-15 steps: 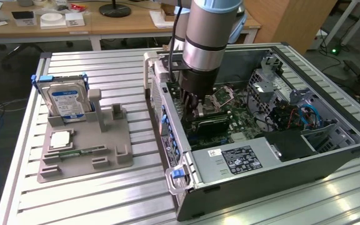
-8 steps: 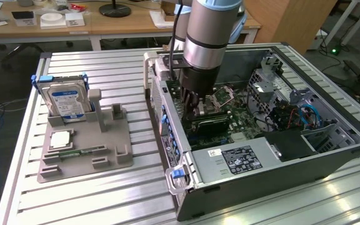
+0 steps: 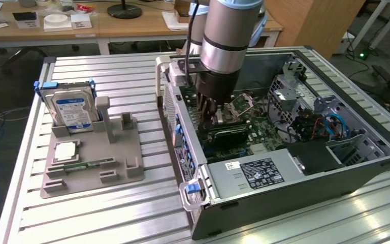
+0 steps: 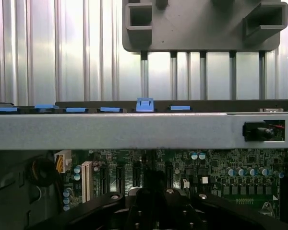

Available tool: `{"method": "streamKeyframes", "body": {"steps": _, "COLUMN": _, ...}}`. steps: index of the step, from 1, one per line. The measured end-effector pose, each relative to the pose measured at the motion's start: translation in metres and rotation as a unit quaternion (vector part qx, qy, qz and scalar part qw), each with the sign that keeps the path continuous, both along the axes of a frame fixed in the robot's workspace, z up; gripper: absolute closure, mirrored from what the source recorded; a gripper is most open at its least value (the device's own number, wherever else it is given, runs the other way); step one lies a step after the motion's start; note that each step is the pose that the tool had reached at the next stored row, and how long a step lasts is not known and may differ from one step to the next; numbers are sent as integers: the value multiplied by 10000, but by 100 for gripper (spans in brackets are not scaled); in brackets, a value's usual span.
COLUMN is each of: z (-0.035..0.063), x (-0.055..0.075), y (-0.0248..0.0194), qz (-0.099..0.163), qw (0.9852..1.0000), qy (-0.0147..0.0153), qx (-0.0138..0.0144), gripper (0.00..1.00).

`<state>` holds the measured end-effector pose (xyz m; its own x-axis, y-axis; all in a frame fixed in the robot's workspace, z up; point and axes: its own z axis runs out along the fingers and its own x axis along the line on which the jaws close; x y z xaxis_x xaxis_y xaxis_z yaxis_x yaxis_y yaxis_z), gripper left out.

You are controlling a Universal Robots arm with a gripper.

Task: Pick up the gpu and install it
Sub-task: 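Press down on the gpu until it lock into place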

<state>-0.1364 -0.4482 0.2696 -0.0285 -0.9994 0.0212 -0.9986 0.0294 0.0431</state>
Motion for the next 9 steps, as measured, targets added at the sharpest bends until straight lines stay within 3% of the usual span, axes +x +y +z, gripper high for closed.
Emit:
{"method": "streamKeyframes", "body": {"steps": 3, "z": 0, "x": 42, "y": 0, "qz": 1, "qw": 10000, "qy": 0, "qx": 0, "gripper": 89}}
{"method": "streamKeyframes", "body": {"steps": 9, "z": -1, "x": 277, "y": 0, "qz": 6, "qw": 10000, "qy": 0, "qx": 0, "gripper": 89}}
